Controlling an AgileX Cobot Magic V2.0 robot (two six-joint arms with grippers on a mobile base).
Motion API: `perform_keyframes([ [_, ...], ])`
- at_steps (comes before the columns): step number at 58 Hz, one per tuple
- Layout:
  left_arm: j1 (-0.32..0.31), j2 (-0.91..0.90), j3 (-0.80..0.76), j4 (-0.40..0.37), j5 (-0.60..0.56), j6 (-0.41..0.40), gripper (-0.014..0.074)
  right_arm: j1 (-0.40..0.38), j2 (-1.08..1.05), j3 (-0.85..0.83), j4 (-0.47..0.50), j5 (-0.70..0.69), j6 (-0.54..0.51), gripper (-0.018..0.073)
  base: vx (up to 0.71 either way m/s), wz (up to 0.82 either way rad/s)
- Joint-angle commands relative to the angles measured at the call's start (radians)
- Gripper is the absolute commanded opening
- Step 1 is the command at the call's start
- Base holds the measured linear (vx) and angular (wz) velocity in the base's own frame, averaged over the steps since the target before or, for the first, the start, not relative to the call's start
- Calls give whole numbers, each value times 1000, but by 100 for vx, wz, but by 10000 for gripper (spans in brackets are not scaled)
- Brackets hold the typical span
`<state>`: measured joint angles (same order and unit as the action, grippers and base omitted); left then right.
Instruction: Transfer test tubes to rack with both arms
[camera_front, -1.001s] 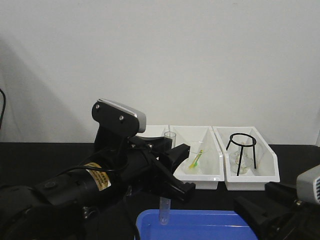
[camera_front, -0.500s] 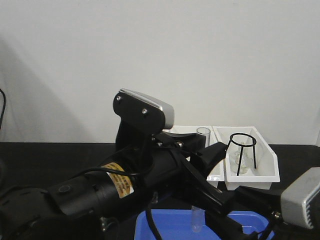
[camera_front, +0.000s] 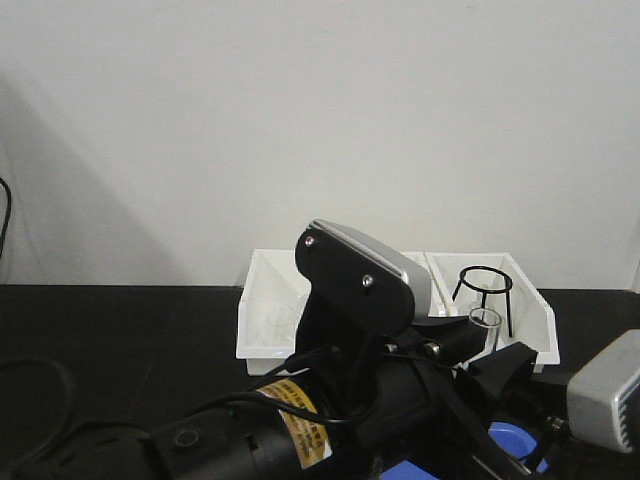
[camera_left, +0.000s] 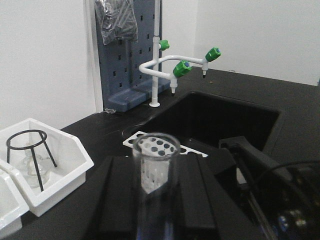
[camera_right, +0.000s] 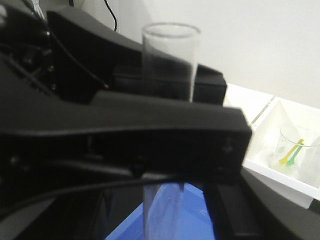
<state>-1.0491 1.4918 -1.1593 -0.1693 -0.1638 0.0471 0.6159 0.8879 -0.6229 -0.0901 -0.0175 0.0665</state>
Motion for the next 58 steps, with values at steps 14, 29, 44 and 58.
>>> perform_keyframes([
  [14,-8,-35,-40,1,-89,-8,-20,0,-7,-33,-8,-97,-4,438,0,0],
  [29,-8,-35,-40,1,-89,-8,-20,0,-7,-33,-8,-98,-4,263,0,0],
  [44,-8,-35,-40,1,-89,-8,-20,0,-7,-33,-9,-98,-5,-4,0,0],
  [58,-8,-35,-40,0,-89,-8,-20,0,-7,-33,-9,-101,-8,-10,0,0],
])
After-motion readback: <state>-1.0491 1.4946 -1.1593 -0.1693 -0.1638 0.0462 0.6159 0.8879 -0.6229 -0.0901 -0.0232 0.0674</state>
